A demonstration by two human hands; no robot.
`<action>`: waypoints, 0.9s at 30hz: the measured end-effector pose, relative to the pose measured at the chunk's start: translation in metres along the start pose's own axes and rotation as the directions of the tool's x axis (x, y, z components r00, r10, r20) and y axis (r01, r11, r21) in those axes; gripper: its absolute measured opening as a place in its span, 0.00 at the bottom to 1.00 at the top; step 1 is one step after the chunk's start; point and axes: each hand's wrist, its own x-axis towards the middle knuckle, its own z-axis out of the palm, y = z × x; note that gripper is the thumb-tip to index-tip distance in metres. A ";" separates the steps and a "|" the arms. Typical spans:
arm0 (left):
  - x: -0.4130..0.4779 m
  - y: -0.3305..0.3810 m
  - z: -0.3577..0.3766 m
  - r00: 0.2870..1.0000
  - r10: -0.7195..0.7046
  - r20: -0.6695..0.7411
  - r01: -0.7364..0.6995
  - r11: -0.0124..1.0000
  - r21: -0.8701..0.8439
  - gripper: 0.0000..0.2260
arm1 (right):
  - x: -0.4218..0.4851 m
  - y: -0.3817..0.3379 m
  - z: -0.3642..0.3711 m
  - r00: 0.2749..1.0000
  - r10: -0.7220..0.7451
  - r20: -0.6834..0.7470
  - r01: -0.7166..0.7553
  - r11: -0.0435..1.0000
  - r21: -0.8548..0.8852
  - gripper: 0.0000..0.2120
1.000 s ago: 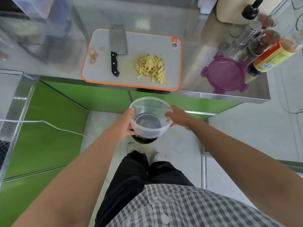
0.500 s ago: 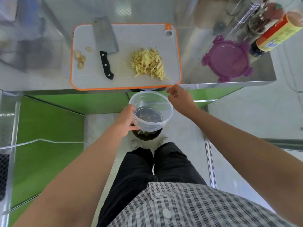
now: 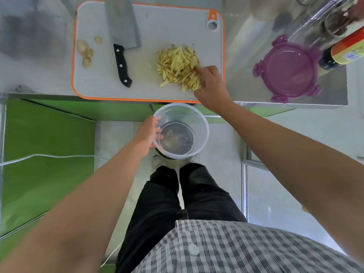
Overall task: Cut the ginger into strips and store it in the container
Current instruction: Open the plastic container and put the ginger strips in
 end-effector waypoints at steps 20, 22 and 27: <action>0.008 0.012 -0.005 0.999 0.030 0.020 -0.031 0.997 0.066 0.20 | -0.045 0.007 0.027 0.956 -0.293 -0.027 0.293 0.956 0.026 0.13; 0.008 0.013 -0.004 0.999 0.040 0.032 -0.043 0.997 0.070 0.20 | -0.053 0.007 0.028 0.952 -0.294 0.088 0.291 0.956 0.045 0.12; 0.007 0.016 -0.004 0.997 0.057 0.048 -0.061 0.994 0.087 0.20 | -0.048 0.009 0.022 0.965 -0.249 -0.079 0.246 0.968 -0.048 0.09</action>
